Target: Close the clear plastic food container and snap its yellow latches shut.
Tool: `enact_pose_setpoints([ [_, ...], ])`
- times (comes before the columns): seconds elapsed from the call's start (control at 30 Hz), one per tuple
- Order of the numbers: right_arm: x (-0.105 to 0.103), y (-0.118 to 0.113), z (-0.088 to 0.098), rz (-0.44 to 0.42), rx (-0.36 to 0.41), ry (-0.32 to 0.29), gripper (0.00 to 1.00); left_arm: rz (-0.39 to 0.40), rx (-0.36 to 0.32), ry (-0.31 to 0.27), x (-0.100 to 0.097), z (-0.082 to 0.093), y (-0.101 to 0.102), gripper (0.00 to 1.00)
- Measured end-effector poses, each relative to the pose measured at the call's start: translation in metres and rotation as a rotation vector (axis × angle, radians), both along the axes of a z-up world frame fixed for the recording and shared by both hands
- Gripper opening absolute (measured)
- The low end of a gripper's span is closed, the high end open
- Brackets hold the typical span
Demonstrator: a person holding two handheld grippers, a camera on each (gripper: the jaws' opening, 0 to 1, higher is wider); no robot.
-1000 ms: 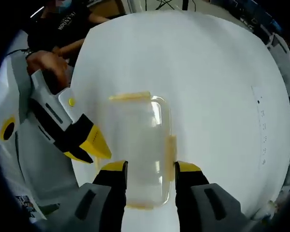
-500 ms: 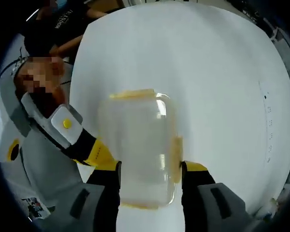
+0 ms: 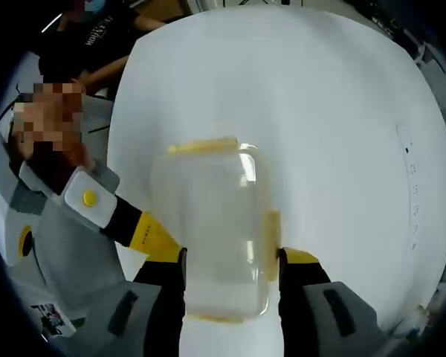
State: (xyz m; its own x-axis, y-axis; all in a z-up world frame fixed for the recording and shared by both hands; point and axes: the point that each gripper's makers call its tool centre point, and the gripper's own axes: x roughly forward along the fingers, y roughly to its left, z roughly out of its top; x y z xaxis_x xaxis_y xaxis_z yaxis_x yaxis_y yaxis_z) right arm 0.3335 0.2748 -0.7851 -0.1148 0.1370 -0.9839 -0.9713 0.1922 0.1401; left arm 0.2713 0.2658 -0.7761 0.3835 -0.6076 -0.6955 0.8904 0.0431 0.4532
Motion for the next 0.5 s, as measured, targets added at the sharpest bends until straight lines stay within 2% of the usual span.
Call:
enact_pose_setpoints([
  [0.2, -0.0009, 0.0001, 0.0001, -0.003, 0.012, 0.006, 0.46, 0.02, -0.001, -0.006, 0.0007, -0.0009, -0.0014, 0.16],
  [0.27, -0.001, 0.0002, -0.0001, -0.002, 0.007, 0.011, 0.46, 0.057, 0.014, -0.007, 0.0013, -0.0013, -0.0016, 0.16],
  [0.5, -0.0004, -0.0007, -0.0008, -0.007, 0.001, 0.023, 0.46, 0.095, 0.047, -0.015, 0.002, -0.0016, -0.0029, 0.16],
])
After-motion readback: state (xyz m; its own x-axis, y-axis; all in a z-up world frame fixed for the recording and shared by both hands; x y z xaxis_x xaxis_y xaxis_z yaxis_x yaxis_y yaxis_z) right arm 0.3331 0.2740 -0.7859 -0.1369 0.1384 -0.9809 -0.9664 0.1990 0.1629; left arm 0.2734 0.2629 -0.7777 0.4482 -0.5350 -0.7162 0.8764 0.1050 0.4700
